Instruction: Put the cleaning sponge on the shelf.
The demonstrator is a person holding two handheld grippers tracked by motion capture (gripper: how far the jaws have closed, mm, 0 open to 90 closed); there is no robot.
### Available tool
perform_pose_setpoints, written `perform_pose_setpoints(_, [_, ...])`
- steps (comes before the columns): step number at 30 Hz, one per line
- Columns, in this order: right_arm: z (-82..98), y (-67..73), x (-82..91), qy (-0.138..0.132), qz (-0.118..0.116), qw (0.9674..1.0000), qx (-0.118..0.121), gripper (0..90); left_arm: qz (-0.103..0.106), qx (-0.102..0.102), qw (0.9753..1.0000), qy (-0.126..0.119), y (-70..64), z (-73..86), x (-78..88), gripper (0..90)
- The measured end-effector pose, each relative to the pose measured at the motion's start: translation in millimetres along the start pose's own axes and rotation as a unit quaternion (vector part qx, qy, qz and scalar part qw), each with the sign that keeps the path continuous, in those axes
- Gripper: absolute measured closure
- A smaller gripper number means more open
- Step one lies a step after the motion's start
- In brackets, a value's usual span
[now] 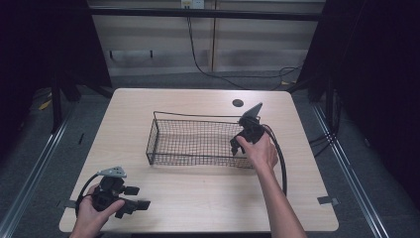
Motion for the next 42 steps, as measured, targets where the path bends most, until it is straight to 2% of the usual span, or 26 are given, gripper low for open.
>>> perform_pose_setpoints(10, [-0.2,-0.8,9.4,-0.018,-0.020,0.9996,0.012,15.6,0.000,0.000,1.0000,-0.002,-0.2,-0.3,-0.3,22.4])
perform_pose_setpoints(12, [-0.3,-0.8,11.9,-0.019,-0.021,0.9996,0.008,15.6,-0.001,0.000,1.0000,-0.003,-0.1,-0.4,-0.4,22.4])
perform_pose_setpoints(16, [-0.6,-3.0,15.7,-0.030,-0.021,0.9992,0.018,15.6,0.000,-0.002,1.0000,-0.001,-0.1,-0.1,-0.2,22.4])
perform_pose_setpoints(25, [2.2,-5.4,26.4,-0.049,-0.040,0.9977,0.023,16.0,-0.001,-0.002,1.0000,-0.003,0.0,-0.3,-0.2,22.4])
perform_pose_setpoints(27, [3.9,-4.4,29.7,-0.052,-0.054,0.9968,0.029,16.0,0.000,0.000,1.0000,-0.003,-0.2,-0.3,-0.3,22.4])
perform_pose_setpoints(36, [10.9,-7.2,43.9,-0.081,-0.083,0.9916,0.057,16.0,-0.001,-0.001,1.0000,-0.001,-0.1,0.0,-0.6,22.4])
perform_pose_setpoints(40, [16.0,-6.6,52.0,-0.099,-0.097,0.9871,0.080,17.8,-0.002,-0.001,1.0000,-0.002,0.5,0.0,-0.7,22.4])
perform_pose_setpoints(42, [19.1,-7.0,55.6,-0.106,-0.095,0.9861,0.086,19.6,-0.001,0.002,1.0000,-0.002,-0.1,0.0,-0.9,22.4])
Point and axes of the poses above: each handheld gripper's, and its own axes: x roughly backward along the jaws, z roughly out of its underside, y roughly to its left, the point moved 9 cm from there along -x, roughly forward along the jaws, and after that the axes turned 9 degrees about z, right-handed, at the moved point
